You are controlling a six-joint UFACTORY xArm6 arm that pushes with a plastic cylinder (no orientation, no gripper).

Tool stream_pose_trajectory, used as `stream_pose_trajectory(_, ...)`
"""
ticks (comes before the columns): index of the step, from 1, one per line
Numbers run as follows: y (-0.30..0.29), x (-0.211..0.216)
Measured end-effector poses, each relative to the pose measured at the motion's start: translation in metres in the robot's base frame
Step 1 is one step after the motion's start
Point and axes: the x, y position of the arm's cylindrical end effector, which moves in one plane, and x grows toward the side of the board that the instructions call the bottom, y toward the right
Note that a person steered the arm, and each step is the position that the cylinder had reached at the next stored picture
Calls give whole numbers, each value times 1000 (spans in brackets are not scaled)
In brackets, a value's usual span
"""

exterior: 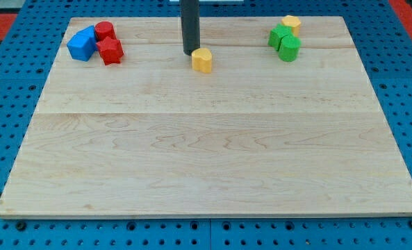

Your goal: Move the yellow heart to the bottom of the green circle

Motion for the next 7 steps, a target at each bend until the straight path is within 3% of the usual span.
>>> stream_pose_trajectory(1, -29, 7)
stream_pose_trajectory(4, 78, -2)
stream_pose_trajectory(5, 90, 1)
stream_pose_trajectory(6, 56, 17)
stream_pose_trajectory(7, 73, 33)
